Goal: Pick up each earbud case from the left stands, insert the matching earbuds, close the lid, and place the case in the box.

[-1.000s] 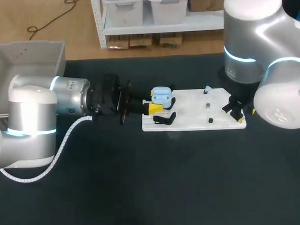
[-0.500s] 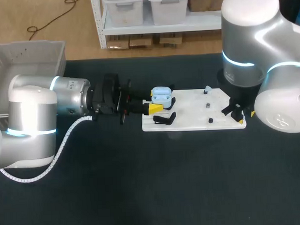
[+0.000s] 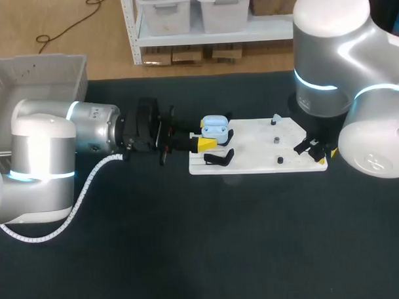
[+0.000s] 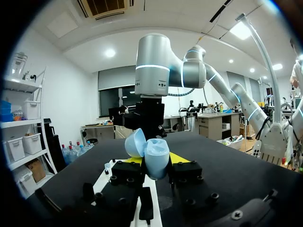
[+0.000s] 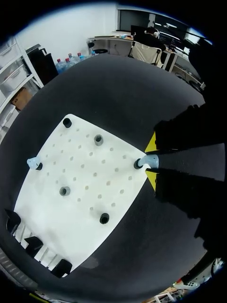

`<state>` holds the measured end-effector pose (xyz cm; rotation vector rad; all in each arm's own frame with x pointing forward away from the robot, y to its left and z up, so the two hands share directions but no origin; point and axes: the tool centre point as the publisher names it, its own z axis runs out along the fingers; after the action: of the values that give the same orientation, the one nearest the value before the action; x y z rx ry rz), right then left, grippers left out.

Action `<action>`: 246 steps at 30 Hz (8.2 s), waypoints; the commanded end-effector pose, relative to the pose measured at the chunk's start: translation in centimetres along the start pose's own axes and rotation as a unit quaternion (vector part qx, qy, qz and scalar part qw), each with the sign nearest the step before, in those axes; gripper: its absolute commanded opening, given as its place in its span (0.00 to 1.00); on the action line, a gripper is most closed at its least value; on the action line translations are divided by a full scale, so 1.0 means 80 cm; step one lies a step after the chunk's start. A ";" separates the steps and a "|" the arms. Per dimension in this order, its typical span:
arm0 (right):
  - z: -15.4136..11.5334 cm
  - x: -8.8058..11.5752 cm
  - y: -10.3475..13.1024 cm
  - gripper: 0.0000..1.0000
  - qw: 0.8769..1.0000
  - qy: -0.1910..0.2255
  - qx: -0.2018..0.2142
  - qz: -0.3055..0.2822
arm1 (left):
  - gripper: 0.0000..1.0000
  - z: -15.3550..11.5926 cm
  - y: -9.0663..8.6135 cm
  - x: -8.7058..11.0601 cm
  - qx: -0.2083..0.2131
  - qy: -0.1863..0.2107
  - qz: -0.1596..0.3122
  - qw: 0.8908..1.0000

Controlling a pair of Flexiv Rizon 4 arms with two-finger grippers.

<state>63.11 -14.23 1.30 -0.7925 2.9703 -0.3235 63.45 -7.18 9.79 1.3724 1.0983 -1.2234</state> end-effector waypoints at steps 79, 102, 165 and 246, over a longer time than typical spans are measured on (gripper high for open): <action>-0.241 -0.114 0.200 0.00 0.889 0.121 -0.041 0.439 | 0.00 0.007 -0.006 0.003 -0.008 0.006 0.010 1.000; -0.231 -0.104 0.202 0.00 0.880 0.133 -0.050 0.453 | 0.00 0.016 -0.006 0.011 -0.021 0.015 0.000 1.000; -0.197 -0.116 0.210 0.00 0.848 0.167 -0.036 0.502 | 0.00 0.015 -0.011 0.015 -0.027 0.022 -0.038 0.999; -0.140 -0.127 0.042 0.63 0.951 -0.056 -0.119 0.281 | 0.00 0.015 -0.011 0.015 -0.027 0.022 -0.038 0.999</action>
<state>67.82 -4.60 12.23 0.0716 2.9718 0.1446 62.63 -8.24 8.48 1.3355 1.2158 -1.2186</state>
